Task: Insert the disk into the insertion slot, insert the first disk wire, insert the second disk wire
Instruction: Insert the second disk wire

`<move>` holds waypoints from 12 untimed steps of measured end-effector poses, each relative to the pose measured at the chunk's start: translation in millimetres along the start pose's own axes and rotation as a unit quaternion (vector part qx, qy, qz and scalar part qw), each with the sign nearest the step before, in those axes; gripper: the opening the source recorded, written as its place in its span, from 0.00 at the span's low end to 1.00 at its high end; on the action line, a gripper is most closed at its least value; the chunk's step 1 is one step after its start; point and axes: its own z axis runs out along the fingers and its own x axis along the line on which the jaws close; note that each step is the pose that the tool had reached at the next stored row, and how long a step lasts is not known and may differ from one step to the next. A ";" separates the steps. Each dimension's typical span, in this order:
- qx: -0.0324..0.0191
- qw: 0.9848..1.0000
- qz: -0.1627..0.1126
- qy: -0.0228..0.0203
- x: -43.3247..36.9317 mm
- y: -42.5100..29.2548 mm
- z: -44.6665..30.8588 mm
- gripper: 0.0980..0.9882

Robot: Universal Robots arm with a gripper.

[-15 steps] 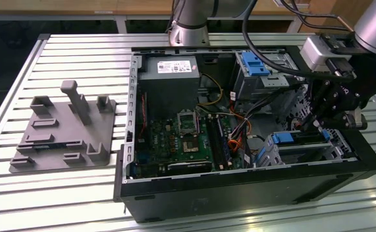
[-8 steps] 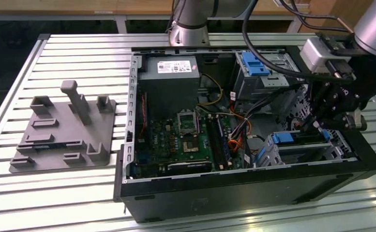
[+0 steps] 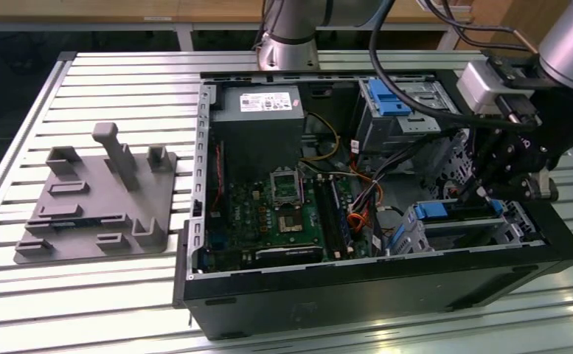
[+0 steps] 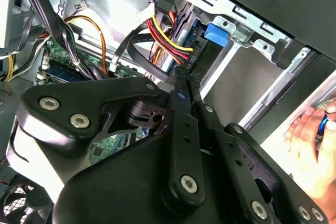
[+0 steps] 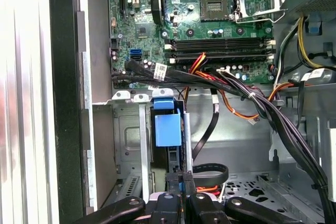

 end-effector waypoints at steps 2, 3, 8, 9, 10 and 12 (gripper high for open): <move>0.000 1.000 0.000 0.000 0.2 -0.1 0.5 0.05; 0.000 1.000 0.000 0.000 0.3 -0.1 0.8 0.05; 0.000 1.000 0.000 0.000 0.8 -0.4 2.3 0.05; 0.000 1.000 0.000 0.000 0.8 -0.5 2.6 0.05; 0.000 1.000 0.000 0.000 0.9 -0.5 3.0 0.05; 0.000 1.000 0.001 0.000 1.0 -0.7 3.5 0.05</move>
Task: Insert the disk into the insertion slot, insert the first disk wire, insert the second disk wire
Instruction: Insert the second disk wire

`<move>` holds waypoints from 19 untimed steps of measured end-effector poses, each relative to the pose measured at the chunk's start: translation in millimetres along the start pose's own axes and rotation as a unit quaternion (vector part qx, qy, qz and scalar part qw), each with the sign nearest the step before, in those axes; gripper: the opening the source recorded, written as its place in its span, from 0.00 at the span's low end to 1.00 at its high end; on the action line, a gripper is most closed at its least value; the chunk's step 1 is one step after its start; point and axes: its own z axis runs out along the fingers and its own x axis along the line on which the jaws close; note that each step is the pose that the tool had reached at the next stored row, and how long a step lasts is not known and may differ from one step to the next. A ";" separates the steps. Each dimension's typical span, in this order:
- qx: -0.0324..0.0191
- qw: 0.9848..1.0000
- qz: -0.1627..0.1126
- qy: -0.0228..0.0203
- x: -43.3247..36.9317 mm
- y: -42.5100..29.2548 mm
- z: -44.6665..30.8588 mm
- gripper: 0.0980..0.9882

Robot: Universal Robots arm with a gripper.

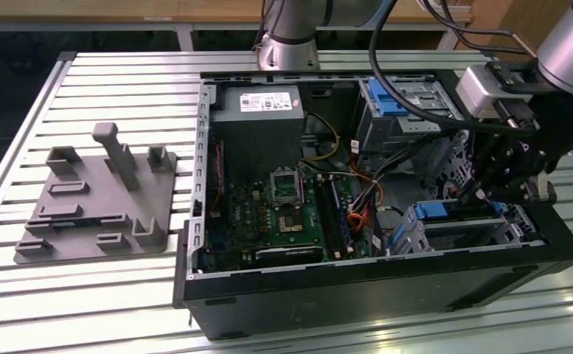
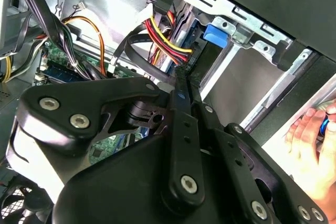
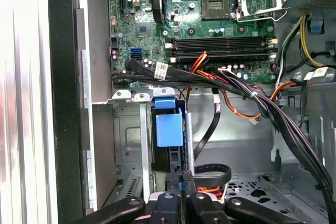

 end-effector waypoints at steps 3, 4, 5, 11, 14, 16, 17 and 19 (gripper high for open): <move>0.000 1.000 0.000 0.000 0.2 -0.2 0.8 0.05; 0.000 1.000 0.000 0.000 0.3 -0.3 1.0 0.05; 0.000 1.000 0.000 0.000 0.4 -0.3 1.1 0.05; 0.000 1.000 0.000 0.000 0.6 -0.8 2.5 0.05; 0.000 1.000 0.000 0.000 0.6 -0.8 3.5 0.05; 0.000 1.000 0.000 0.000 0.6 -0.9 4.3 0.05; 0.000 1.000 0.000 0.000 0.7 -0.9 4.8 0.05; 0.000 1.000 0.000 0.000 0.7 -0.9 5.9 0.05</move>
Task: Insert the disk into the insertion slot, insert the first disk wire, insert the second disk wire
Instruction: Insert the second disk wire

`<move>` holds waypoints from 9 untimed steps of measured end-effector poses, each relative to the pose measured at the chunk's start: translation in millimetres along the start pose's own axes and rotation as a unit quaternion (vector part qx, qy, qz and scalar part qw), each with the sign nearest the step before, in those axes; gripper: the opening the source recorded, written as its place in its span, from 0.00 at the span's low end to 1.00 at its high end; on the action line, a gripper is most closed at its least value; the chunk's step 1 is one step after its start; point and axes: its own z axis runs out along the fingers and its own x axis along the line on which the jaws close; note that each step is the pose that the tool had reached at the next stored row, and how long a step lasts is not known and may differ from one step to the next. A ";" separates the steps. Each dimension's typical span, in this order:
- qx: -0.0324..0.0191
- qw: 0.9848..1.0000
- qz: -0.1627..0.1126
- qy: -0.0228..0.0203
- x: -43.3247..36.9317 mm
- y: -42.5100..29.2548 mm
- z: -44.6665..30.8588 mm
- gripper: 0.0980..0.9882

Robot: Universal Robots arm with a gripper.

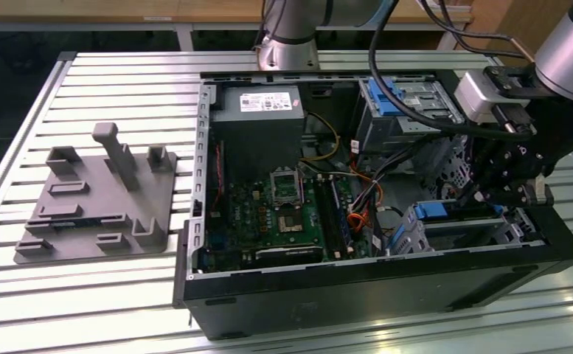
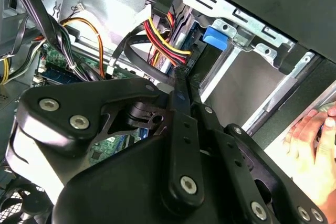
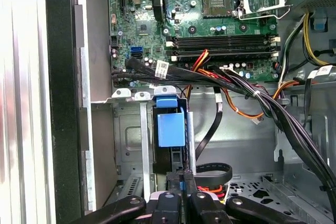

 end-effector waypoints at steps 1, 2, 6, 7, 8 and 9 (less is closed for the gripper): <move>0.000 1.000 0.000 0.000 0.0 0.0 0.3 0.05; 0.000 1.000 0.000 0.000 0.0 0.0 0.5 0.05; 0.000 1.000 0.000 -0.001 0.0 0.0 0.7 0.13; 0.000 1.000 0.000 -0.002 -0.1 0.0 0.5 0.20; 0.000 1.000 0.000 -0.001 0.0 0.0 -2.3 0.20; 0.000 1.000 0.000 0.000 -0.1 0.1 -5.7 0.20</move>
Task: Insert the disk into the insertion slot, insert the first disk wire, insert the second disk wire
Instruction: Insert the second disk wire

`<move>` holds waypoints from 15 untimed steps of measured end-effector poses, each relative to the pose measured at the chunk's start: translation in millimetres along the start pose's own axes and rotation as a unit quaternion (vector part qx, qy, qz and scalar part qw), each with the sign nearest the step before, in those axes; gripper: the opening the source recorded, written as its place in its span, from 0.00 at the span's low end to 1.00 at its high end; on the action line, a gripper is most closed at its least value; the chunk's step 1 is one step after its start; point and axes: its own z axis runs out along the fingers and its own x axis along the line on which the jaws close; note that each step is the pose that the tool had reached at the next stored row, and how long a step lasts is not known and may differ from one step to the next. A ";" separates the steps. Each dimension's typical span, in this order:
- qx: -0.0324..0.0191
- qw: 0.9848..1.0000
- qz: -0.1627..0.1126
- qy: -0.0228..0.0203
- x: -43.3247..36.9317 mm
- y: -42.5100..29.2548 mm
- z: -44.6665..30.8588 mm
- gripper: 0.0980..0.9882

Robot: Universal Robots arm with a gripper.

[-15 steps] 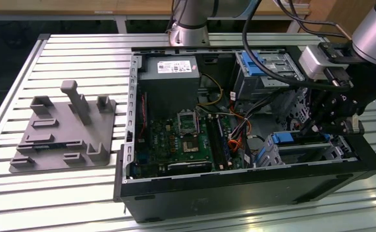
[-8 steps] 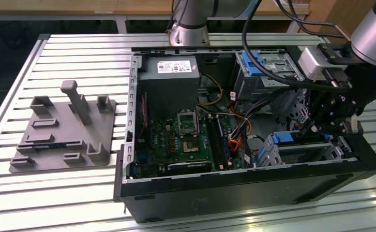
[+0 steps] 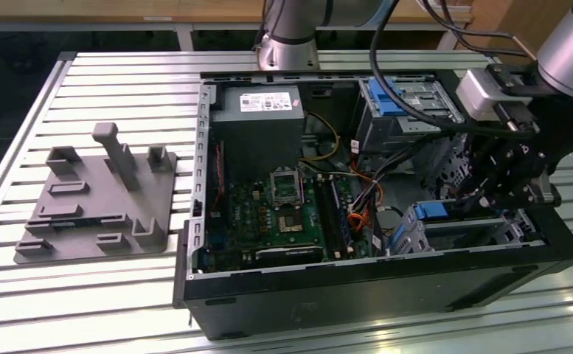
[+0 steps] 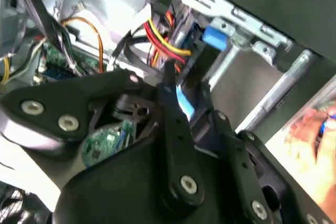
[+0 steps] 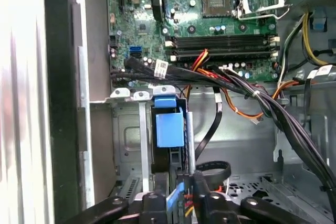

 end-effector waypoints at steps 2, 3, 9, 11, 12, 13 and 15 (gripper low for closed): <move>0.000 1.000 0.000 0.000 0.0 0.1 -7.1 0.27; 0.000 1.000 0.000 0.000 -0.1 0.2 -11.4 0.27; 0.000 1.000 0.000 0.000 -0.7 0.7 -38.3 0.27; 0.000 1.000 0.001 0.000 -1.5 0.9 -47.7 0.27; 0.000 1.000 0.002 0.000 -1.9 1.0 -52.1 0.27; 0.001 1.000 0.002 0.000 -2.2 1.0 -56.7 0.27; 0.001 1.000 0.002 0.000 -2.7 1.2 -65.6 0.27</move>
